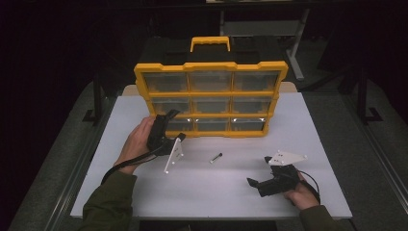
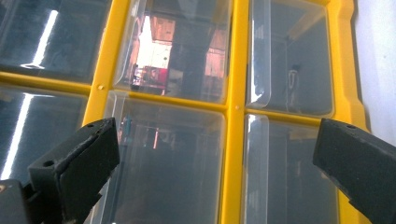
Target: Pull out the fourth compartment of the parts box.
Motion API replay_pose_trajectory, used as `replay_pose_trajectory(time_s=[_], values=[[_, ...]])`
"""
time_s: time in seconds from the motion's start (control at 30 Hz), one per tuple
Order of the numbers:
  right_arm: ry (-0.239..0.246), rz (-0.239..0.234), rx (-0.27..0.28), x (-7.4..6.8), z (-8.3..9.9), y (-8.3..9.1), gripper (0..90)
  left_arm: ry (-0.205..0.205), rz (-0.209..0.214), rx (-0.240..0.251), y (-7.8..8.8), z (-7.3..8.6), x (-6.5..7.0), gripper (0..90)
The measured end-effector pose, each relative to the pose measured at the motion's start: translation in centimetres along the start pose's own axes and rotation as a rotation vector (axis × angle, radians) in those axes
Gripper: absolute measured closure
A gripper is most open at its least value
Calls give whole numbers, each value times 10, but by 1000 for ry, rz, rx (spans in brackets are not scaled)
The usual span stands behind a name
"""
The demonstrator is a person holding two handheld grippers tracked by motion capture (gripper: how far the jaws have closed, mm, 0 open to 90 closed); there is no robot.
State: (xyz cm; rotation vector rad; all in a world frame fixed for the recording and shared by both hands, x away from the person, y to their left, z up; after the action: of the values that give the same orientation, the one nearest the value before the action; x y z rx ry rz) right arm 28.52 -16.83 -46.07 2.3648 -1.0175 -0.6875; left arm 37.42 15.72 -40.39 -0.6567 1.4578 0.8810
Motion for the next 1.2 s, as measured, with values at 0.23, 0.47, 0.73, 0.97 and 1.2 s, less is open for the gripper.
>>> replay_pose_trajectory(time_s=[0.23, 0.47, 0.73, 0.97, 1.2], values=[[-4, 5, 5, 2, 0, 0, 0, -9, -13, -13, 3, 6, -4, 4], [2, 9, 3, 0, 1, -1, 0, -11, -29, -11, 5, 9, -7, 5], [5, 3, 3, -1, 1, -3, 0, -22, -36, -11, 4, 10, -9, 5], [6, -2, 1, -2, 1, -3, 0, -27, -47, -22, 4, 11, -15, 5], [11, -9, 3, -2, 1, -3, 0, -29, -58, -17, 1, 10, -23, 5]])
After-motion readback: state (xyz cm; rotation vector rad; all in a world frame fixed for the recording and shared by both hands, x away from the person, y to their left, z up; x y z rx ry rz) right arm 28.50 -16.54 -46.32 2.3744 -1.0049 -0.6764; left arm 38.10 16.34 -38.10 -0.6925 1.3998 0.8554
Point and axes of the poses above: each handheld gripper's, and its own axes: y roughly backward along the jaws, z roughly out of its underside, x roughly to its right, the point moved 4 cm from there along -y, roughly forward along the jaws, and after that the axes turned 12 degrees about -y, right-handed, at the moved point
